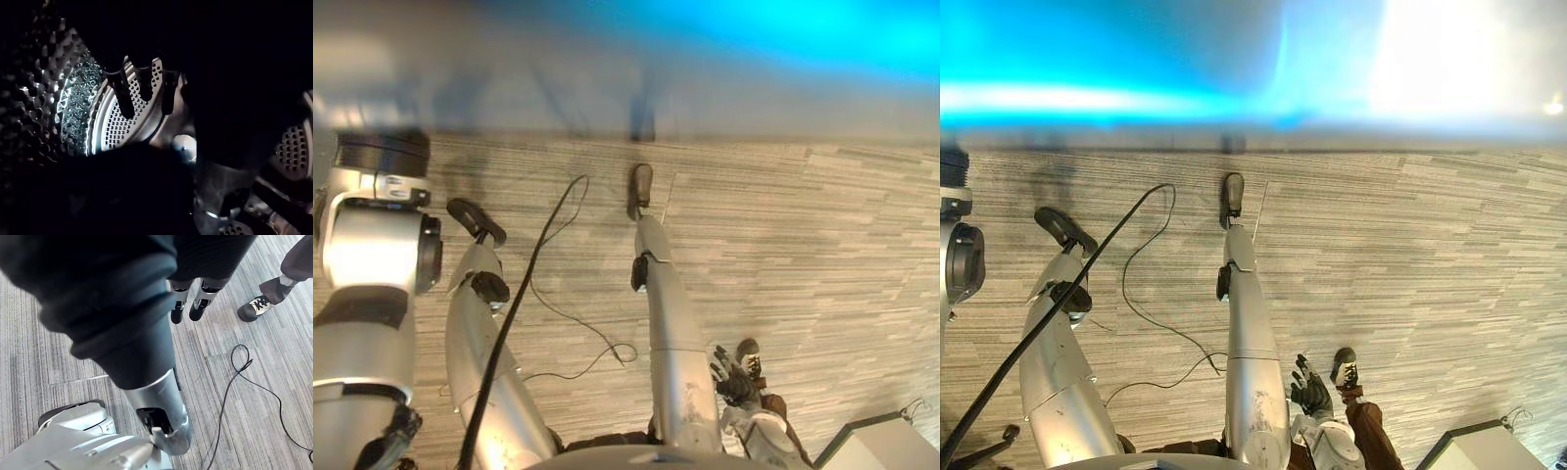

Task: Pick up the laundry basket with both hands and put the clothes into the washing machine.

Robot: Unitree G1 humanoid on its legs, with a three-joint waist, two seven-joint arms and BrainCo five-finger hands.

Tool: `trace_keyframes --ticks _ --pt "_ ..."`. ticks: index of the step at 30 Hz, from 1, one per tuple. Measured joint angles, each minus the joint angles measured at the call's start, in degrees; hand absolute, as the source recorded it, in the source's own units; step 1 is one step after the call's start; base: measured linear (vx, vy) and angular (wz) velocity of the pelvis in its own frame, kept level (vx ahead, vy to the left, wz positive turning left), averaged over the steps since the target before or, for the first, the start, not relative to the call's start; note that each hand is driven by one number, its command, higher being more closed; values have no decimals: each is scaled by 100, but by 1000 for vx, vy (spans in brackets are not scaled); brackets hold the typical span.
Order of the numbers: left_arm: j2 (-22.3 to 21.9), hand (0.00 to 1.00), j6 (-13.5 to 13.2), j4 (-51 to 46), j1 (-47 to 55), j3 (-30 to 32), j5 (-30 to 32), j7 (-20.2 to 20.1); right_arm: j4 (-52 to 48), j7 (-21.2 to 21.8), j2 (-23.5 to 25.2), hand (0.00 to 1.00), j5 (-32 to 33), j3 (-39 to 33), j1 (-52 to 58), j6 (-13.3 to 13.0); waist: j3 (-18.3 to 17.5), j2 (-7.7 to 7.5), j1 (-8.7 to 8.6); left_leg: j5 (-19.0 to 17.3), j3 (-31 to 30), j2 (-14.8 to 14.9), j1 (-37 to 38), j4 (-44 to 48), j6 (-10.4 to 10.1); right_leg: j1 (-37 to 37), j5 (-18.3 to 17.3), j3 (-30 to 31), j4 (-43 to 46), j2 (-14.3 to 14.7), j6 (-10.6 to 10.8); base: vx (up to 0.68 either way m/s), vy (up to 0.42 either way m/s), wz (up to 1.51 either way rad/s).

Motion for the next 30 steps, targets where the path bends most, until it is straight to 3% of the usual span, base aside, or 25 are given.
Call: trace_keyframes --ticks 2,4,5,7,10,14,17,21,23,30 --pt "10 0 -87 95 -5 277 -276 -174 4 1 -2 0 8 4 -1 0 0 0 1 15 1 -8 6 -32 -25 2 0 -14 -4 0 0 -26 -32 3" --pt "35 0 -206 308 -23 515 -1480 -516 52 7 -3 0 8 4 -23 1 0 0 11 31 -4 -9 14 -69 -52 8 0 -64 -14 -1 0 -27 -31 1" --pt "37 0 -250 391 -37 533 -1768 -557 80 11 -2 0 8 4 -39 1 0 0 12 31 -6 -9 14 -77 -53 10 0 -77 -16 -3 0 0 0 0" --pt "26 0 -483 647 -105 670 -3280 -669 191 17 9 0 4 5 -114 2 -2 -1 10 38 -8 -14 16 -128 -64 12 0 -100 -27 -5 0 -27 -32 4" --pt "24 0 -621 909 -223 923 -4382 -826 214 16 26 0 -6 1 -119 2 -7 -6 13 49 -8 -24 28 -187 -84 14 0 -121 -33 -2 0 -16 -20 3" --pt "25 0 -748 1044 -268 1195 -5263 -905 385 4 56 0 -43 1 -193 2 -7 -4 26 50 -8 -25 36 -201 -85 9 1 -126 -21 0 -2 -14 -17 0" --pt "28 0 -770 1044 -267 1370 -5506 -1023 389 -181 167 0 -29 -164 -525 -37 -9 -6 46 51 -5 -27 39 -190 -87 -4 15 -124 -8 -2 -21 0 0 0" --pt "41 0 -897 988 -151 1471 -5502 -1008 131 -245 204 0 14 -365 -912 -464 -8 -5 145 62 -18 -35 39 -135 -101 -46 137 -111 68 -4 -136 -6 -7 -1" --pt "41 0 -961 836 80 1614 -5498 -999 99 -245 217 0 15 -390 -939 -546 -8 -5 154 70 -25 -35 39 -136 -113 -62 214 -110 104 -4 -176 -27 -33 7" --pt "43 0 -989 268 799 1689 -5358 -870 102 -244 236 0 15 -392 -938 -544 -8 -2 181 90 -31 -35 40 -146 -148 -85 268 -108 143 -7 -192 -17 -21 2"
